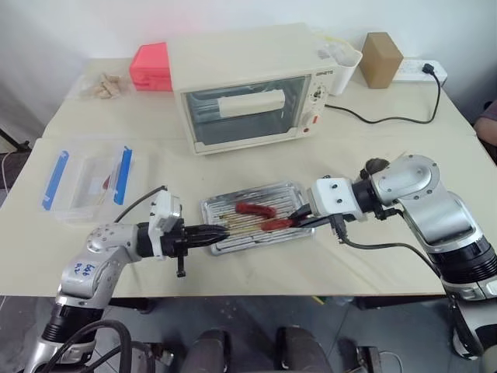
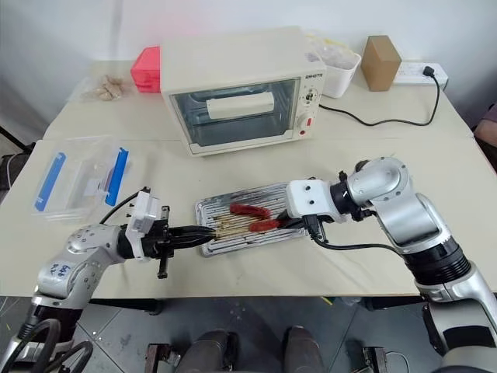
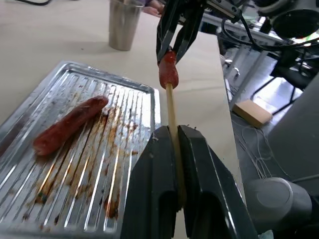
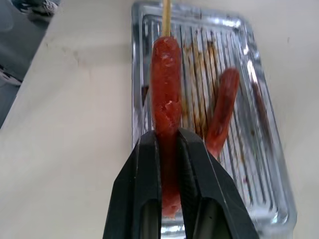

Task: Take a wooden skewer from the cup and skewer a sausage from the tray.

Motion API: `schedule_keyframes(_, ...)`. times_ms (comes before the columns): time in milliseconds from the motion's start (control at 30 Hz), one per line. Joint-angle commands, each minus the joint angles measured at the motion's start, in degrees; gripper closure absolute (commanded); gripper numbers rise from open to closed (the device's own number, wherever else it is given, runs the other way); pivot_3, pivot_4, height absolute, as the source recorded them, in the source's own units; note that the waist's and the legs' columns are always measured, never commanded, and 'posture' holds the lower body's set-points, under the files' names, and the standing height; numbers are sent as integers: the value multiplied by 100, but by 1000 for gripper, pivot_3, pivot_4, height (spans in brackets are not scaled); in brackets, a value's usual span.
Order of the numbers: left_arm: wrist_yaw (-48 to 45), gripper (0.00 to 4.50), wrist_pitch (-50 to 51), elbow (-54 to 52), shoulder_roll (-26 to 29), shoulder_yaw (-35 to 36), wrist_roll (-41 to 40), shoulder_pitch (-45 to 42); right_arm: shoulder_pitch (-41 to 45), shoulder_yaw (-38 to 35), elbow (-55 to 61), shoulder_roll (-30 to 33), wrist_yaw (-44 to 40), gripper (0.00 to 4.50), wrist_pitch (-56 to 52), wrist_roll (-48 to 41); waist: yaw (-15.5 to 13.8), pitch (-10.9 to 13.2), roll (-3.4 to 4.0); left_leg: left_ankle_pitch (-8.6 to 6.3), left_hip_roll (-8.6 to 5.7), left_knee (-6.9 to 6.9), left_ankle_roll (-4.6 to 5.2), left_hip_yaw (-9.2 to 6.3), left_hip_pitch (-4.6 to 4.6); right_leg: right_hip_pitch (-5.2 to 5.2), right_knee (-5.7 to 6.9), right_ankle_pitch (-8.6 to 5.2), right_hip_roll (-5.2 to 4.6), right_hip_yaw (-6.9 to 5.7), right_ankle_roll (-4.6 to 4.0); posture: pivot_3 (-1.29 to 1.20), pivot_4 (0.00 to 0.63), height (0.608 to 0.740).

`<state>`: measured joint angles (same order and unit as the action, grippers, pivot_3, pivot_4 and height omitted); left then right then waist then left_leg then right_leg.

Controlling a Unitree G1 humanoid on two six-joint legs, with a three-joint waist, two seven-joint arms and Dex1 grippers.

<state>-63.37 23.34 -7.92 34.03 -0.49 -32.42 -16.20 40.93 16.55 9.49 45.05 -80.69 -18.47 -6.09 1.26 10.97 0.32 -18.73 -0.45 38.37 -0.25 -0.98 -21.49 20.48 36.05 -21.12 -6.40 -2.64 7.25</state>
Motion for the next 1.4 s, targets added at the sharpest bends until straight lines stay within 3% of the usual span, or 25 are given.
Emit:
schedule_keyframes(33, 45, 4500, -59, 11, -447, -396, 72, -470, -16, 109, 686, -236, 101, 4323, -102, -235, -2, 0, 0, 0, 0, -1, 0, 0, 0, 0, 1, 0, -1, 0, 0, 0, 150, 740)
schedule_keyframes(967, -290, 4500, -64, 420, -1190, -530, 597, -869, -7, 47, 802, -517, 231, 4323, -739, -260, -1, 0, -1, 0, -1, 22, 1, -3, -6, 1, 14, 1, 3, -2, 2, 0, 150, 740)
schedule_keyframes(1400, -504, 4500, -215, 123, -247, 283, 315, -28, -538, -753, -194, 605, -440, 41, 365, -652, -10, 1, -2, -1, -2, 29, 2, -5, -9, 1, 17, 1, -5, -3, 3, 0, 150, 740)
